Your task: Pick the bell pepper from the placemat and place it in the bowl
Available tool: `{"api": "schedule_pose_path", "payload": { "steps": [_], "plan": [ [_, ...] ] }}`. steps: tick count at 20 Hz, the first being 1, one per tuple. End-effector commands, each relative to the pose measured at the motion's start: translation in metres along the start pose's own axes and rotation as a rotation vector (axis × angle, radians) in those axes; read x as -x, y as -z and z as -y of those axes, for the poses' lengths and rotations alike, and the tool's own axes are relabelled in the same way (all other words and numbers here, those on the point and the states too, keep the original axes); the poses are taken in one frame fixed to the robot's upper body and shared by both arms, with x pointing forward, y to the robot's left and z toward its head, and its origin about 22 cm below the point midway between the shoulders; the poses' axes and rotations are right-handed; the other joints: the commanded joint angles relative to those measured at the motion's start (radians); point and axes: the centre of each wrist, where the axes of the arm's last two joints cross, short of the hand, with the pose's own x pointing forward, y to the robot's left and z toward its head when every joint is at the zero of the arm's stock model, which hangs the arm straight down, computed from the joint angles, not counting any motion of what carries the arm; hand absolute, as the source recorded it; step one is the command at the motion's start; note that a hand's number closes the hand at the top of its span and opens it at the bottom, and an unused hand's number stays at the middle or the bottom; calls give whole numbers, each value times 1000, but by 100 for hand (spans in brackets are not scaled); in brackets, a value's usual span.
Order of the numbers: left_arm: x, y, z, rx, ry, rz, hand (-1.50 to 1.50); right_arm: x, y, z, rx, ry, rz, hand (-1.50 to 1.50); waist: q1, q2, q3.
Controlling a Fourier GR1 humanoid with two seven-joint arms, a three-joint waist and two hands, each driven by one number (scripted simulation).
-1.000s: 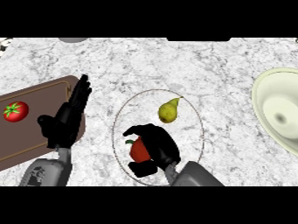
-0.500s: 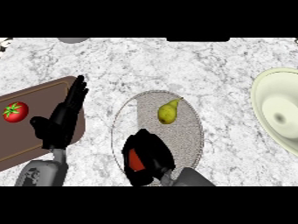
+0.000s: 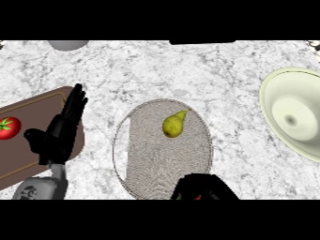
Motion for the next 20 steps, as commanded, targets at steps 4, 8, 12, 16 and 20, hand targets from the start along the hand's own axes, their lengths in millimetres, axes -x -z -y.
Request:
{"api": "schedule_pose_path", "payload": {
  "steps": [4, 8, 12, 16, 20],
  "plan": [
    [-13, 2, 2, 10, -13, -1, 0, -61, -70, 67, 179, -7, 255, 150, -6, -3, -1],
    [-3, -16, -14, 16, 9, -1, 0, -90, -105, 88, 292, -86, 287, 150, 6, -3, -1],
    [-2, -1, 4, 3, -7, -7, 0, -132, -125, 113, 339, -157, 275, 150, -4, 3, -3],
    [3, -2, 16, 8, -5, 11, 0, -137, -128, 131, 376, -215, 187, 150, 5, 4, -3],
    [-11, -7, 6, 19, 16, 21, 0, -147, -125, 145, 447, -221, 147, 150, 29, 5, -3]
  ]
}}
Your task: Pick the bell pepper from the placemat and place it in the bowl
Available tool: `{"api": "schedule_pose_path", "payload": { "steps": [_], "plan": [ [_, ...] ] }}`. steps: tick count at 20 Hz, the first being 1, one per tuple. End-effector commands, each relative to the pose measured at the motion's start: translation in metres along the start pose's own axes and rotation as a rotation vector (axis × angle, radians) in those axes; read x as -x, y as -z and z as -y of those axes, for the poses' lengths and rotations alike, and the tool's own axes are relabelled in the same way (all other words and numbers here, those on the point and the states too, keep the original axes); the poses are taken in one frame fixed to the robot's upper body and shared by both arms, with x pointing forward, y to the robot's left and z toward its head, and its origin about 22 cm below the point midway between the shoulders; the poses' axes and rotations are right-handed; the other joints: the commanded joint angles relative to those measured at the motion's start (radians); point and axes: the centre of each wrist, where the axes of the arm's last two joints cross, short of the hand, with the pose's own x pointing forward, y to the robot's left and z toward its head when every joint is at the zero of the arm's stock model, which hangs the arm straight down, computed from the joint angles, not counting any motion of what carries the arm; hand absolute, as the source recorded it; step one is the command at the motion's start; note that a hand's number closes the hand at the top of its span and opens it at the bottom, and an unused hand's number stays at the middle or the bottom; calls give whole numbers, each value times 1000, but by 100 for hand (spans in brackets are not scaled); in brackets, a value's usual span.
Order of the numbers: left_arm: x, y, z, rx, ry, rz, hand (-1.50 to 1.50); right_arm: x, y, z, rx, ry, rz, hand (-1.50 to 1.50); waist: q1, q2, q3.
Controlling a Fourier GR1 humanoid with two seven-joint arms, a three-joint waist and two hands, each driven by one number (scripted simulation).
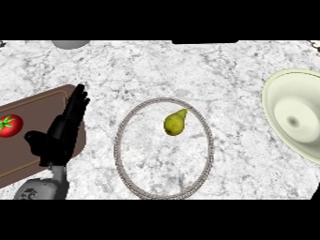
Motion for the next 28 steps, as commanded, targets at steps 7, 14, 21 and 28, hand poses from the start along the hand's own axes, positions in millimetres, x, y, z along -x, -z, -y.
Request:
{"api": "schedule_pose_path", "payload": {
  "steps": [7, 14, 21, 28],
  "plan": [
    [7, 7, 4, 27, -10, -2, 0, -55, 30, 63, 111, -39, -55, 150, 30, 7, -1],
    [-2, 0, 11, 48, -1, 18, 0, -5, 75, 87, 150, -229, -165, 150, 50, 9, 1],
    [3, 4, 13, 53, -7, 12, 0, 37, 91, 113, 150, -384, -229, 150, 42, 9, 2],
    [3, 6, 9, 53, 0, 8, 0, 125, 103, 107, 159, -424, -290, 150, 49, 11, 2]
  ]
}}
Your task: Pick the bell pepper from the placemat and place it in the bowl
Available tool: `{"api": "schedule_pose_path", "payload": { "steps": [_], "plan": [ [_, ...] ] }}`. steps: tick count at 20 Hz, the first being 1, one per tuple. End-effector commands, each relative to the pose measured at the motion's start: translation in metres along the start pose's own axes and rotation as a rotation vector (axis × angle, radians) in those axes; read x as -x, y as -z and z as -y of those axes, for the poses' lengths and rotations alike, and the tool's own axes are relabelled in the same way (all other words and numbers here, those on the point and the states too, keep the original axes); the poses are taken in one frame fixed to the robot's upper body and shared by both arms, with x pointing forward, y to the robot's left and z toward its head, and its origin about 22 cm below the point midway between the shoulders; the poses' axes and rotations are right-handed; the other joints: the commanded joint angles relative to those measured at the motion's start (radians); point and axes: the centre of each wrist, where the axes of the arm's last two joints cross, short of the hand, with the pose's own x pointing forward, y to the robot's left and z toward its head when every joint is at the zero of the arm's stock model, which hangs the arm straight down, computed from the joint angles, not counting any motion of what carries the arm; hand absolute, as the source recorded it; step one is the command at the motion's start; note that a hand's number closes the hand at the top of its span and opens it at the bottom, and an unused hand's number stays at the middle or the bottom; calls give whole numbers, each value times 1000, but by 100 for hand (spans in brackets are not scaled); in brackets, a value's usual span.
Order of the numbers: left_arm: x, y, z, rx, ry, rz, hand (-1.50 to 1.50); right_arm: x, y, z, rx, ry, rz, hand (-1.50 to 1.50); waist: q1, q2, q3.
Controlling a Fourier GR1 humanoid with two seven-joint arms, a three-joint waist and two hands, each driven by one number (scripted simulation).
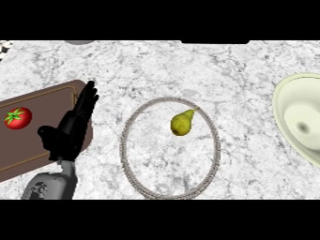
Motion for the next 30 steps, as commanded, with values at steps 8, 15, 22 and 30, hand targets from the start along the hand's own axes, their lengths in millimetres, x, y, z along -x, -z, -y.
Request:
{"api": "schedule_pose_path", "payload": {
  "steps": [8, 15, 22, 30],
  "plan": [
    [-3, 11, 0, 5, -16, -4, 0, 112, 15, -55, -164, -2, -105, 150, 9, 6, 1],
    [21, -4, 3, -14, 8, -5, 0, 138, 11, -69, -329, 212, -93, -150, -6, 1, 0],
    [5, -7, -6, -18, -14, 7, 0, 135, 32, -54, -112, 424, 33, -150, -11, -4, 0],
    [7, -19, -2, -21, 3, -5, 0, 159, 17, -14, 14, 596, -63, -150, -10, -5, 0]
  ]
}}
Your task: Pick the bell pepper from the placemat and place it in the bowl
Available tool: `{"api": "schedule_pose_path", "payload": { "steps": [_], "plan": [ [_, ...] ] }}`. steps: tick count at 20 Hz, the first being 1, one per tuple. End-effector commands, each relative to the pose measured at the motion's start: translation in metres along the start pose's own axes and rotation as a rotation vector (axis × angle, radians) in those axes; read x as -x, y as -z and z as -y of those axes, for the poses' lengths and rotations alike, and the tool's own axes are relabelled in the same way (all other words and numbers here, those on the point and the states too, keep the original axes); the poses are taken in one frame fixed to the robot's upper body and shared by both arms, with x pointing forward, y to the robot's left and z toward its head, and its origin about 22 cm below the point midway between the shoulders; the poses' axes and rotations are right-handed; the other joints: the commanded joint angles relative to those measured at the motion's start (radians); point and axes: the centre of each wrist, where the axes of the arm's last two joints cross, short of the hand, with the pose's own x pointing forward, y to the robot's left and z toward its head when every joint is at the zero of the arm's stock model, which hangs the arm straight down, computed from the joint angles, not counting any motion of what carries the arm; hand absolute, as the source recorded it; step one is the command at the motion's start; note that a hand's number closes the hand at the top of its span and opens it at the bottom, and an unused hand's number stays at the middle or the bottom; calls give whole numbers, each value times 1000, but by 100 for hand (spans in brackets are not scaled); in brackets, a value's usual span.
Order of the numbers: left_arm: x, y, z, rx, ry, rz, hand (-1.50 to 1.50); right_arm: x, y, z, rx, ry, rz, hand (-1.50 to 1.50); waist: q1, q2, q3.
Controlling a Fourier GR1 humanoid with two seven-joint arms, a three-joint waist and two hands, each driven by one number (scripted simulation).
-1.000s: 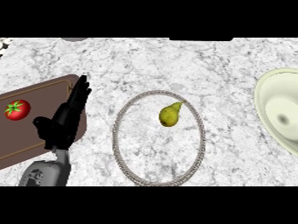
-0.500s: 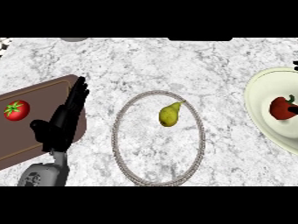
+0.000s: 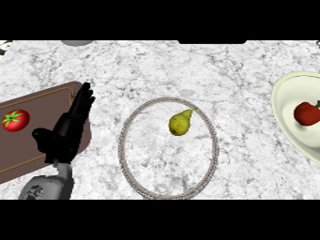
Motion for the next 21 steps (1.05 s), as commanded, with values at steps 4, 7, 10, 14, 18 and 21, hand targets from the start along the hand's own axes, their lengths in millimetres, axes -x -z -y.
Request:
{"api": "schedule_pose_path", "payload": {
  "steps": [4, 7, 10, 14, 18, 21],
  "plan": [
    [3, -3, -2, 0, -6, -1, 0, 5, -30, 59, 13, 172, -59, -150, -5, -1, 0],
    [1, 7, -5, 4, -15, -2, 0, 15, -33, 68, 33, 236, -64, -150, 0, 1, 0],
    [9, 3, -8, -5, 1, 3, 0, 21, -52, 100, -3, 287, -40, -150, 4, 3, 1],
    [11, -8, -1, 2, 2, 3, 0, 31, -78, 104, -62, 312, -31, -150, 1, 1, 1],
    [-12, -7, 11, 6, -2, 7, 0, 43, -93, 102, -93, 293, -39, -150, 0, 0, 1],
    [2, -4, 11, -7, 1, -1, 0, 49, -95, 101, -103, 300, -42, -150, 2, 2, 1]
  ]
}}
